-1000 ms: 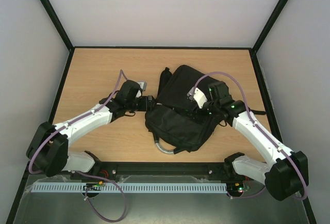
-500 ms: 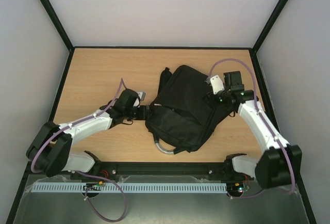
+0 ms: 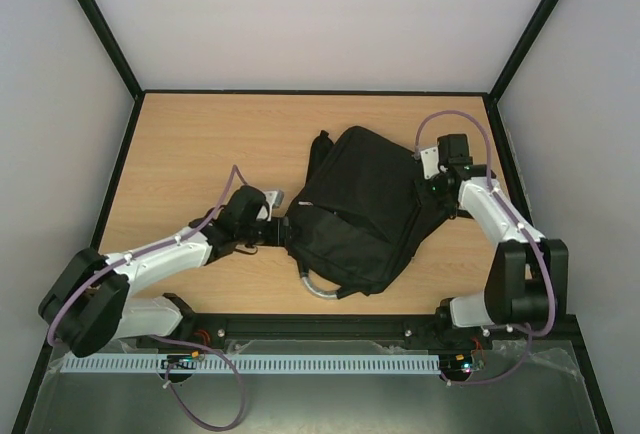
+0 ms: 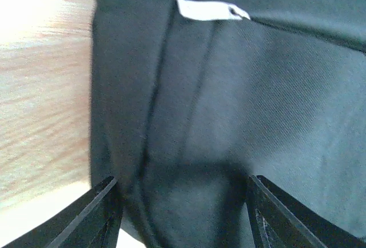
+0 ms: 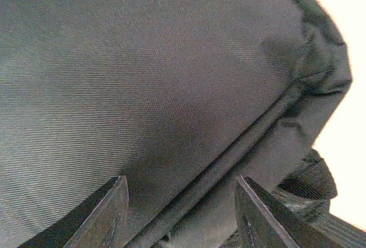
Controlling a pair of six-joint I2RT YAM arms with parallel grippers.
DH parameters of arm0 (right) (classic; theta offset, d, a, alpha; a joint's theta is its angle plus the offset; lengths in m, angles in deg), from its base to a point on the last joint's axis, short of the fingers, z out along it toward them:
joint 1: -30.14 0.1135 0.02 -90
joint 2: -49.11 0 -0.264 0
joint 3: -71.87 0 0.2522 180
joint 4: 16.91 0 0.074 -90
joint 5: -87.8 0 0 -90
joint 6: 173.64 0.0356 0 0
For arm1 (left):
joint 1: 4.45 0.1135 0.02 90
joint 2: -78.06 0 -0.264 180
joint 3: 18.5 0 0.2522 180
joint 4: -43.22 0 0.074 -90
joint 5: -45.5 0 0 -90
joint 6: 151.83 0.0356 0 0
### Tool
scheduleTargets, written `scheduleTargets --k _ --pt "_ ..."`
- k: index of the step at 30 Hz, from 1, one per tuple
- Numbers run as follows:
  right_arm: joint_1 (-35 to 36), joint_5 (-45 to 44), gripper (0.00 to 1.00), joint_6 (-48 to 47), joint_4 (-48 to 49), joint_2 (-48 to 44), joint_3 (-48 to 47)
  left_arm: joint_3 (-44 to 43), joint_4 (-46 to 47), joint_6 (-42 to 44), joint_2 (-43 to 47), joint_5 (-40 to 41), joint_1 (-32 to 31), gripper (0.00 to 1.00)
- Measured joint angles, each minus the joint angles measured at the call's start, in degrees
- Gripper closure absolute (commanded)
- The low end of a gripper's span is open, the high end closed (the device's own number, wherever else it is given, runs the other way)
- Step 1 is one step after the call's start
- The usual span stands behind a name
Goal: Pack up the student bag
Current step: Adjust the student bag at the center of the board.
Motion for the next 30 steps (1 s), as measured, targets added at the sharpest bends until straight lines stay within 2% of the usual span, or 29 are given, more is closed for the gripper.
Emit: scheduleTargets --k 4,10,19,24,30 --pt "0.4 0.3 0.49 -0.3 0.3 5.9 -0.6 0.7 0.6 -0.9 0.8 0.7 -3.5 0.39" --pt "2.2 0.2 0.50 -0.6 0.3 15.0 -7.0 0.8 1.1 -3.0 0.4 3.4 -10.2 0.41" --pt "7.3 -0.3 0.49 0.5 2.0 23.0 -14.9 -0.7 2.4 -6.6 -5.4 5.9 -20.6 0.40" --pt "7.5 1.1 0.45 0.5 0.0 19.6 -14.9 -1.5 -2.1 -6.6 -2.4 9.2 -22.6 0.31" --pt "8.6 7.2 0.49 0.4 -4.8 6.0 -15.0 -1.6 -10.0 -6.0 10.7 14.4 -21.3 0.29"
